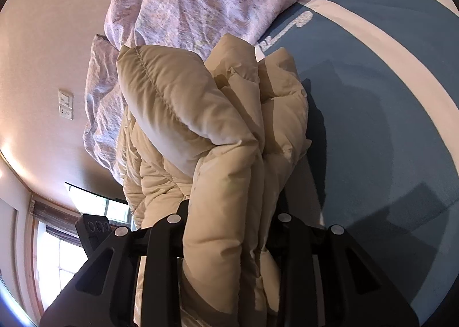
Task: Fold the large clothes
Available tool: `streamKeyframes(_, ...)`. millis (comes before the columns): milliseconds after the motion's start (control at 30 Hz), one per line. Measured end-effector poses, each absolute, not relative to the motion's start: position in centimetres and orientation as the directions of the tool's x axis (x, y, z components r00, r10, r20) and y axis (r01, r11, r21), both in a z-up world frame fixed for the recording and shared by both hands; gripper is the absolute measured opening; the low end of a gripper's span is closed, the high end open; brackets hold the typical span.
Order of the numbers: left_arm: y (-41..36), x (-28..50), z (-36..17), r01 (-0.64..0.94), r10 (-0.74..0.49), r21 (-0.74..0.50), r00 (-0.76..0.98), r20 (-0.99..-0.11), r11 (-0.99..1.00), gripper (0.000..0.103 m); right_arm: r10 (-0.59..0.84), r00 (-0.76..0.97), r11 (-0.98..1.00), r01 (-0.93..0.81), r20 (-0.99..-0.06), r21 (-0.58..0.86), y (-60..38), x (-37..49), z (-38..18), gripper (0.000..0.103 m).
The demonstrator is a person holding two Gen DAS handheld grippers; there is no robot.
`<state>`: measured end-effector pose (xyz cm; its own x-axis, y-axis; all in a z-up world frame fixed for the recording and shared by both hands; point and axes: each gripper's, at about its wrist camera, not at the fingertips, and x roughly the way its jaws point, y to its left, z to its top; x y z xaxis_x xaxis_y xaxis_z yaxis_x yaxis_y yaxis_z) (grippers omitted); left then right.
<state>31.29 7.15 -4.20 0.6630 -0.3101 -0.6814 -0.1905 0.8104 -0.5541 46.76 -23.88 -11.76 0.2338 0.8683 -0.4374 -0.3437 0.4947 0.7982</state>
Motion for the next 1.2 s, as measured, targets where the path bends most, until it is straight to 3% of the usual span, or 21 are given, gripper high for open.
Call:
streamKeyframes(67,7.7,31.0,-3.8,-0.190,-0.314,-0.568,0.674,-0.669,0.801,0.033,0.874,0.226,0.486,-0.355,-0.431,0.799,-23.3,46.7,-11.2,0.028)
streamKeyframes(167,8.7,30.3,-2.9,-0.191,-0.296,-0.564,0.693,-0.657,0.804,0.030,0.888,0.205,0.460,-0.389,-0.411,0.798,-21.4,46.4,-10.0,0.027)
streamKeyframes(500,16.6,27.8,0.0,-0.286,-0.140,-0.508,0.750,-0.647,0.812,0.030,0.904,0.117,0.411,-0.498,-0.411,0.763,-10.7,46.3,-7.2,0.027)
streamKeyframes(733,20.6,28.5,0.1,-0.353,-0.034,-0.419,0.730,-0.682,0.836,0.030,0.882,0.095,0.443,-0.498,-0.461,0.745,-5.3,47.4,-9.3,0.027)
streamKeyframes(1067,21.1,29.5,-1.7,-0.376,0.053,-0.307,0.704,-0.709,0.874,0.033,0.881,0.096,0.451,-0.467,-0.463,0.761,-5.0,48.0,-11.5,0.028)
streamKeyframes(1200,21.3,29.6,-2.1,-0.388,0.060,-0.304,0.696,-0.715,0.870,0.038,0.869,0.112,0.474,-0.469,-0.482,0.745,-4.4,47.9,-11.4,0.036)
